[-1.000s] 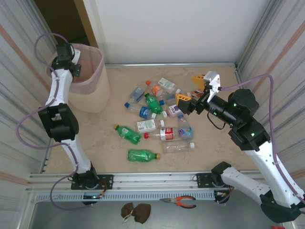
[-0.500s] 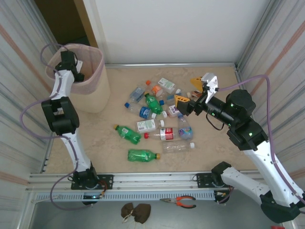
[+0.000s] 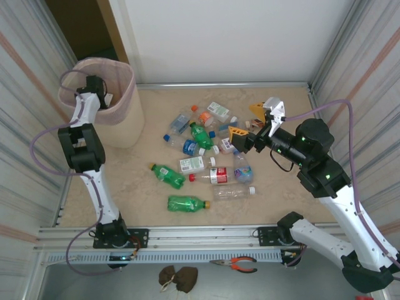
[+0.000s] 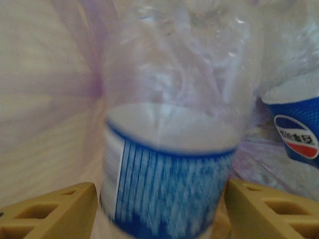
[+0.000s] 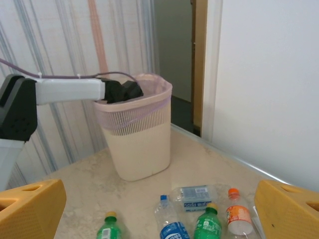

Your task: Put the plastic bottles in the bin

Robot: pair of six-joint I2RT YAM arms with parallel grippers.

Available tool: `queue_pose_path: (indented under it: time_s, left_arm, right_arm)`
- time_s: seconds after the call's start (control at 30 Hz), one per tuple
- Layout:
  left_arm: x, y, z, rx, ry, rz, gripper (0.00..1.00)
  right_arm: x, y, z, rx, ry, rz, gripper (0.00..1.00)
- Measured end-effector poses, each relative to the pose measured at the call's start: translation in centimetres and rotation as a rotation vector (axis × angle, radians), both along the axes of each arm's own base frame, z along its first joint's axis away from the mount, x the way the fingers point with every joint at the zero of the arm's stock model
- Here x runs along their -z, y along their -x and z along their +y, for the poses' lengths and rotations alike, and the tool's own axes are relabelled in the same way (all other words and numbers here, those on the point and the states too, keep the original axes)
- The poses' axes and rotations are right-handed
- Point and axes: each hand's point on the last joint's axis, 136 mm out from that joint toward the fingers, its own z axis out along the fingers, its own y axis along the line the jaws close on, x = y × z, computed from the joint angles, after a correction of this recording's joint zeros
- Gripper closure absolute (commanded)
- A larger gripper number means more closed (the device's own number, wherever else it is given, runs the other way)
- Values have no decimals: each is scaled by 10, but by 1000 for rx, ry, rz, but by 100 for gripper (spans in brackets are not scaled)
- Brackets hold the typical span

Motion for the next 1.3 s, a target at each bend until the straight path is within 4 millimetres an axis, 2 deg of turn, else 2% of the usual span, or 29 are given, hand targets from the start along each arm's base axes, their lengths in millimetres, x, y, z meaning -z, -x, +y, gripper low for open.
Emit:
queue_pose_path:
  time_s: [0.33, 0.5, 0.6, 0.77, 0.93, 1.03, 1.13, 1.3]
  left_arm:
    - [9, 26, -17, -33, 66, 73, 23]
    - [-2, 30, -23, -41, 89, 58, 18]
    - [-23, 29, -27, -40, 103, 6, 17]
    - [-70, 28, -35, -27, 132, -107, 16]
    - [-116, 29, -48, -5, 190, -225, 17]
    - [-140, 31, -58, 13, 241, -287, 16]
    - [-166, 37, -71, 42, 304, -353, 17]
    - [-210, 47, -94, 97, 422, -467, 17]
  right_arm:
    - [3, 0, 0, 0, 3, 4, 4]
    - [3, 0, 0, 2, 4, 5, 4]
    - [4, -1, 0, 4, 4, 7, 4]
    - [6, -7, -5, 46, 11, 16, 4]
    - [19, -23, -16, 127, 35, 77, 5]
    - [23, -38, -29, 200, 28, 124, 5]
    - [32, -55, -50, 297, 3, 195, 5]
    - [56, -83, -89, 454, -68, 351, 8]
